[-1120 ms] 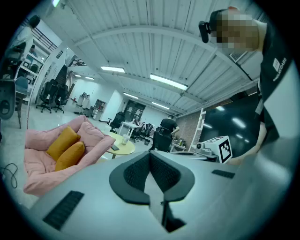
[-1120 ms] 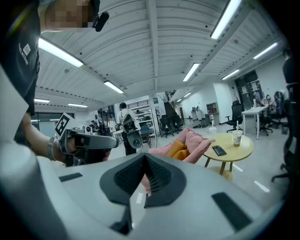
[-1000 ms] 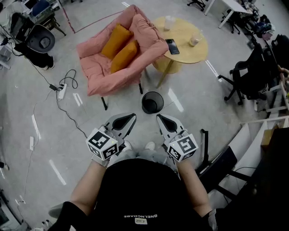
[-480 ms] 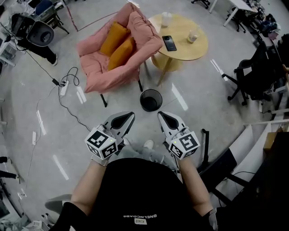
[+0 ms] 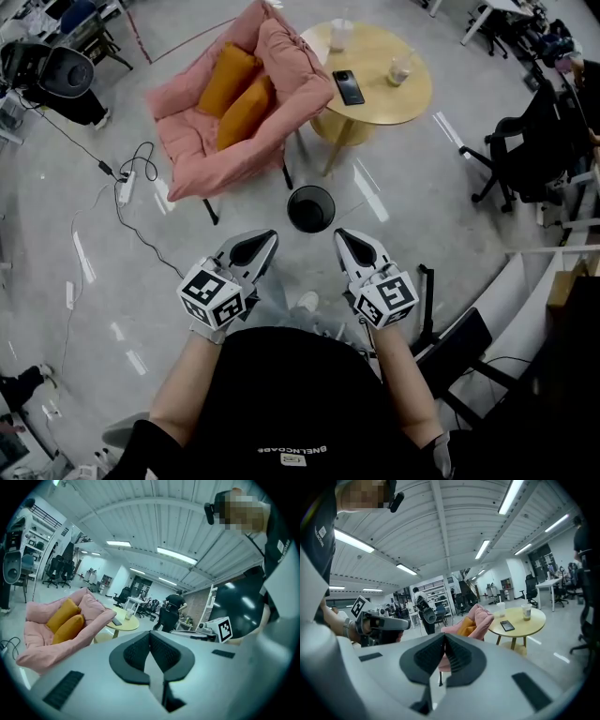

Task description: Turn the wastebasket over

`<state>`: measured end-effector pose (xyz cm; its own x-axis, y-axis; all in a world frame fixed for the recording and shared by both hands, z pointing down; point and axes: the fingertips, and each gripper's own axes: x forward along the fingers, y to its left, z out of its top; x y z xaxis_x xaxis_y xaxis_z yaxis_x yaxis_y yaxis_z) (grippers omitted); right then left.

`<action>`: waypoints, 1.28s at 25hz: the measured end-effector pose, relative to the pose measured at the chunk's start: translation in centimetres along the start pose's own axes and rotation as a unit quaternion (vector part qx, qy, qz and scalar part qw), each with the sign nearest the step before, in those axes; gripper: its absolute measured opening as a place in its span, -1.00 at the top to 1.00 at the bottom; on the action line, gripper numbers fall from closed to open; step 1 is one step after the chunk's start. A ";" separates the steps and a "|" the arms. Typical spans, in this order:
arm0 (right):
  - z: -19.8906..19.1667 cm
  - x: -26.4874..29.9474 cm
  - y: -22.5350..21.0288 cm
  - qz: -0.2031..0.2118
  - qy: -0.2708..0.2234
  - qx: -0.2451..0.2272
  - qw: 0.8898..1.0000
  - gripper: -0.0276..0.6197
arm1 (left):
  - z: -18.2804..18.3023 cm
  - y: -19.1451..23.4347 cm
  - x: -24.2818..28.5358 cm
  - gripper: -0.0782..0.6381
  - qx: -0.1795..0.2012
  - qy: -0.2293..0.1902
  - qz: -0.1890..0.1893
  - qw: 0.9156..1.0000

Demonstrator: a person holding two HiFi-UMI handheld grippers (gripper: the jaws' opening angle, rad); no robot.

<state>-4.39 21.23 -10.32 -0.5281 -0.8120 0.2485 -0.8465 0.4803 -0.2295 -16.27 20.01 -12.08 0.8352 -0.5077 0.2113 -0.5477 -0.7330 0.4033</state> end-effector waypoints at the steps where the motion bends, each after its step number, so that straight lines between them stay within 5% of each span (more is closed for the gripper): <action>1: 0.1 0.8 -0.4 -0.004 0.002 0.001 1.000 0.88 | 0.2 0.9 0.4 0.74 0.001 0.003 -0.002 1.000; 13: 0.3 11.8 -5.1 -0.088 0.074 0.021 0.993 0.88 | 2.1 11.8 4.5 0.74 0.002 0.073 -0.082 0.994; 19: -1.2 14.6 -7.4 -0.117 0.108 0.041 0.986 0.87 | 0.6 14.7 6.7 0.74 -0.012 0.115 -0.092 0.989; 24: -4.1 14.2 -11.0 -0.126 0.141 0.061 0.980 0.85 | -1.4 15.4 9.4 0.74 -0.022 0.147 -0.077 0.986; 32: -11.4 13.0 -19.5 -0.109 0.191 0.097 0.971 0.71 | -8.0 17.6 14.4 0.73 -0.055 0.218 0.027 0.974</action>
<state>4.50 5.11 8.07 -0.3561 -0.6874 0.6330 -0.9317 0.2098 -0.2964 -13.48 3.47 5.16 0.7604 -0.2856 0.5833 -0.6022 -0.6463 0.4686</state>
